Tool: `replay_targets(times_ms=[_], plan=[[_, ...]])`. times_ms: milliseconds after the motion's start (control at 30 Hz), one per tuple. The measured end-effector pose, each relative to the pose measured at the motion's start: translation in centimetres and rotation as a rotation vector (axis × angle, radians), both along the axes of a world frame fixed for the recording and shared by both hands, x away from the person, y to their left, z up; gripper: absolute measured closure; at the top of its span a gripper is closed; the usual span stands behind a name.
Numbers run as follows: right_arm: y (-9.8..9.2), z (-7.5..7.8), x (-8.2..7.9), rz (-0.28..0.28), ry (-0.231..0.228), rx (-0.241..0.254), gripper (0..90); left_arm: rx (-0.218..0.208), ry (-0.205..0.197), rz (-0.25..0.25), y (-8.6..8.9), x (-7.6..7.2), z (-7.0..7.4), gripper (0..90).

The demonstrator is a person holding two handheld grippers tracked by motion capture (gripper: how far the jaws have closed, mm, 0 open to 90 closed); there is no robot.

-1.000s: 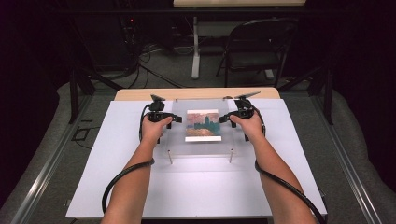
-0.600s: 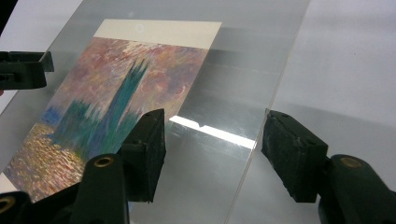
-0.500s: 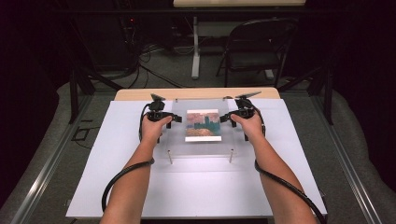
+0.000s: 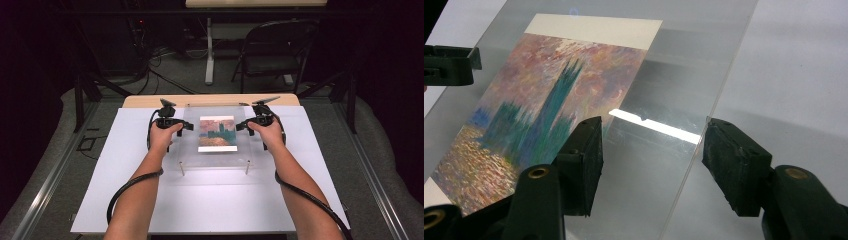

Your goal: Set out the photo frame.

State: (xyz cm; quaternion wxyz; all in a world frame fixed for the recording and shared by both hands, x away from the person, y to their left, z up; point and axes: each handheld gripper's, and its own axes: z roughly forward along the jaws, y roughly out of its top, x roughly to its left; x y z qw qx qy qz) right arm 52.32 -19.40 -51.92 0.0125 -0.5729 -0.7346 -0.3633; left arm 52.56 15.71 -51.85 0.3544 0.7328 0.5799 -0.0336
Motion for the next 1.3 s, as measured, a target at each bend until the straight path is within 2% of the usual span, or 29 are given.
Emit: replay_targets(times_ms=[100,467,967,1300], plan=[[-0.1,0.3,-0.1,0.016,-0.021,-0.004,42.1,0.0,-0.007,-0.004,0.1,-0.1,0.3,42.5],[-0.3,1.6,-0.6,0.05,-0.037,-0.021,44.3,0.003,-0.03,-0.03,0.4,-0.5,1.5,46.0],[-0.5,3.2,-1.7,0.09,-0.092,-0.051,46.7,0.017,-0.068,-0.058,0.6,-1.4,3.3,51.0],[-0.8,4.4,-2.4,0.113,-0.117,-0.049,48.7,0.017,-0.092,-0.077,0.9,-2.2,4.4,54.5]])
